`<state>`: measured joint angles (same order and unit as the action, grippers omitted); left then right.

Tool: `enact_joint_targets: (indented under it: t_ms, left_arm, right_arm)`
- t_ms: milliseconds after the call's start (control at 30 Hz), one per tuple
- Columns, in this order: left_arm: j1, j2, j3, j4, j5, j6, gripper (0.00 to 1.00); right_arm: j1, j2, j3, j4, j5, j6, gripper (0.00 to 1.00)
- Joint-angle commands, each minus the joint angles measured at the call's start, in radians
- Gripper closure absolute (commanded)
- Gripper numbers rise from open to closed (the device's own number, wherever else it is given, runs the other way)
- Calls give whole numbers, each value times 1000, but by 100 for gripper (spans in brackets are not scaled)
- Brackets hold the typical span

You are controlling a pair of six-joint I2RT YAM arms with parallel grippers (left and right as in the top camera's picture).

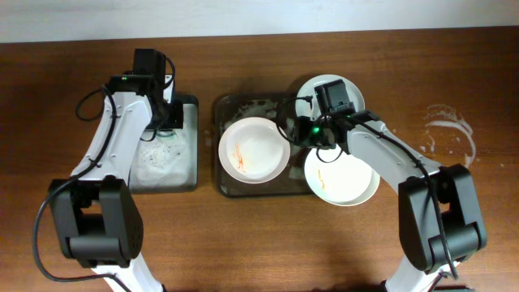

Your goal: Clean dirty plates on tray and stack at the side

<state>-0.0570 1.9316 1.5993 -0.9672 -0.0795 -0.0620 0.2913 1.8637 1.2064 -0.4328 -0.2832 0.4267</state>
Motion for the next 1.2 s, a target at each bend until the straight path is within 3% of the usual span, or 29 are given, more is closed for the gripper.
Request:
enact_joint_targets:
  t_ms: [0, 133, 467, 700, 1167]
  left_arm:
    - [3, -13, 8, 2, -22, -43, 99]
    - [3, -13, 8, -22, 5, -43, 99]
    - [3, -13, 8, -21, 4, -84, 99]
    - [3, -13, 8, -21, 4, -84, 99]
    - [3, -13, 8, -10, 6, -83, 99]
  right_arm:
    - [42, 8, 11, -2, 34, -3, 57]
    - [79, 10, 8, -19, 84, 2, 64]
    - [87, 57, 7, -9, 149, 2, 63]
    - [89, 64, 7, 8, 149, 1, 70]
    - [87, 125, 7, 74, 24, -56, 82]
